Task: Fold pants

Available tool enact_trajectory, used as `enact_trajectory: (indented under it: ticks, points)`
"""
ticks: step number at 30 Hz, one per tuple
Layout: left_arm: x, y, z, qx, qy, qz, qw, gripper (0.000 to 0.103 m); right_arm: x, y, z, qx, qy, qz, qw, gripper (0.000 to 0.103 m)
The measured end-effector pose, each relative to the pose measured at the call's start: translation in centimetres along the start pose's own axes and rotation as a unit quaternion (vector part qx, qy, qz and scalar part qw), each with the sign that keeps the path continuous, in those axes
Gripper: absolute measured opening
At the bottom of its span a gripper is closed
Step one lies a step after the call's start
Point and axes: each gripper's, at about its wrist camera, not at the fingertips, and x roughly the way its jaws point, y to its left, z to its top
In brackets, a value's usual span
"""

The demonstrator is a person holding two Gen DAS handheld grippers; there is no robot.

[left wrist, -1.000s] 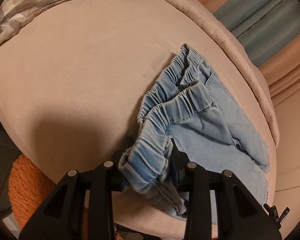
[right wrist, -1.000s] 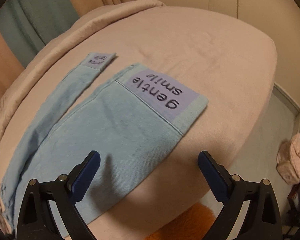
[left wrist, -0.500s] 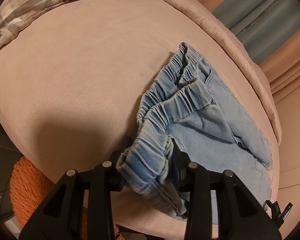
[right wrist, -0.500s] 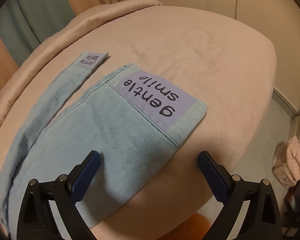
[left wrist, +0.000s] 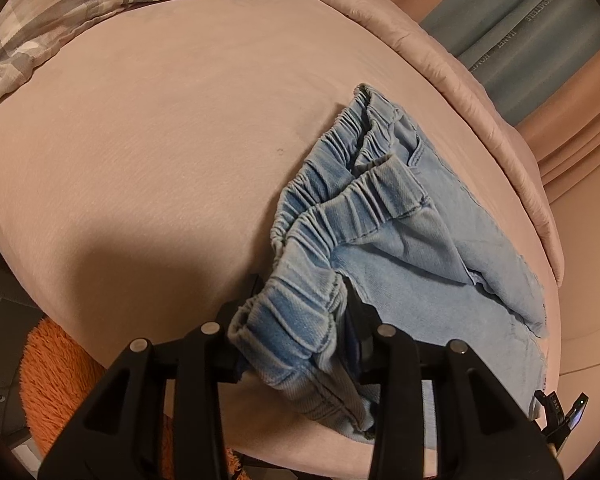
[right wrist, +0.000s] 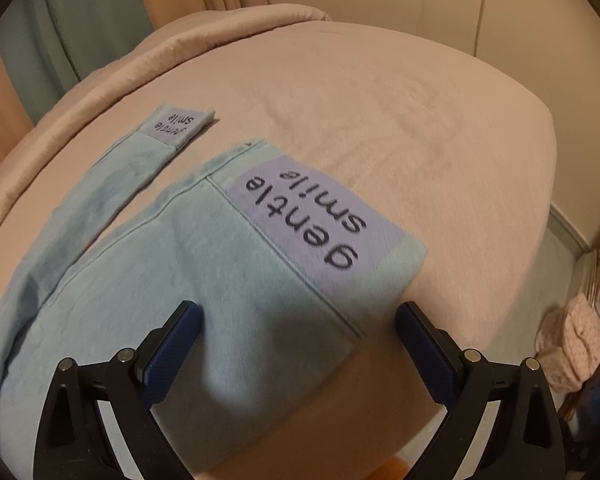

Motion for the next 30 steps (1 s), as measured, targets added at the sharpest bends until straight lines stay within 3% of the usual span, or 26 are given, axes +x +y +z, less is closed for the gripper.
enact_trajectory:
  ticks: [3, 5, 6, 8, 10, 15, 18, 21, 26, 30]
  points:
    - [0.1, 0.0, 0.0, 0.0, -0.001, -0.002, 1.0, 0.038, -0.1, 0.0, 0.7, 0.001, -0.007, 0.003, 1.0, 0.082]
    - [0.1, 0.0, -0.1, 0.001, -0.001, -0.002, 1.0, 0.038, -0.2, -0.2, 1.2, 0.005, -0.009, -0.002, 1.0, 0.057]
    - [0.1, 0.0, -0.1, 0.001, -0.001, -0.002, 1.0, 0.038, -0.2, -0.3, 1.4, 0.007, -0.01, -0.003, 1.0, 0.051]
    - [0.1, 0.0, 0.0, 0.001, -0.001, -0.003, 1.0, 0.038, -0.5, -0.8, 1.8, 0.014, -0.011, 0.028, 0.999, 0.022]
    - [0.1, 0.0, 0.0, 0.002, 0.0, -0.005, 1.0, 0.038, -1.3, -1.4, 2.0, 0.031, -0.014, 0.064, 0.997, 0.018]
    - [0.1, 0.3, 0.1, 0.0, 0.005, -0.01, 0.9999, 0.039, -5.7, -2.1, 1.7, 0.038, -0.074, 0.093, 0.992, 0.014]
    - [0.1, 0.2, 0.3, 0.004, 0.006, -0.007, 0.9999, 0.04, -7.3, -2.0, 1.4, 0.026, -0.097, 0.086, 0.991, 0.014]
    - [0.2, 0.2, 0.3, 0.006, 0.006, -0.005, 0.9999, 0.04, -5.8, -1.8, 1.2, 0.018, -0.08, 0.057, 0.995, 0.014]
    - [0.2, 0.2, 0.4, 0.009, 0.008, -0.007, 0.9999, 0.04, -1.1, -2.7, 0.0, 0.036, -0.013, 0.035, 0.999, 0.014]
    - [0.4, -0.1, 0.6, 0.01, 0.009, 0.0, 0.9999, 0.04, -1.0, -2.4, 0.1, 0.03, -0.017, 0.029, 0.999, 0.014]
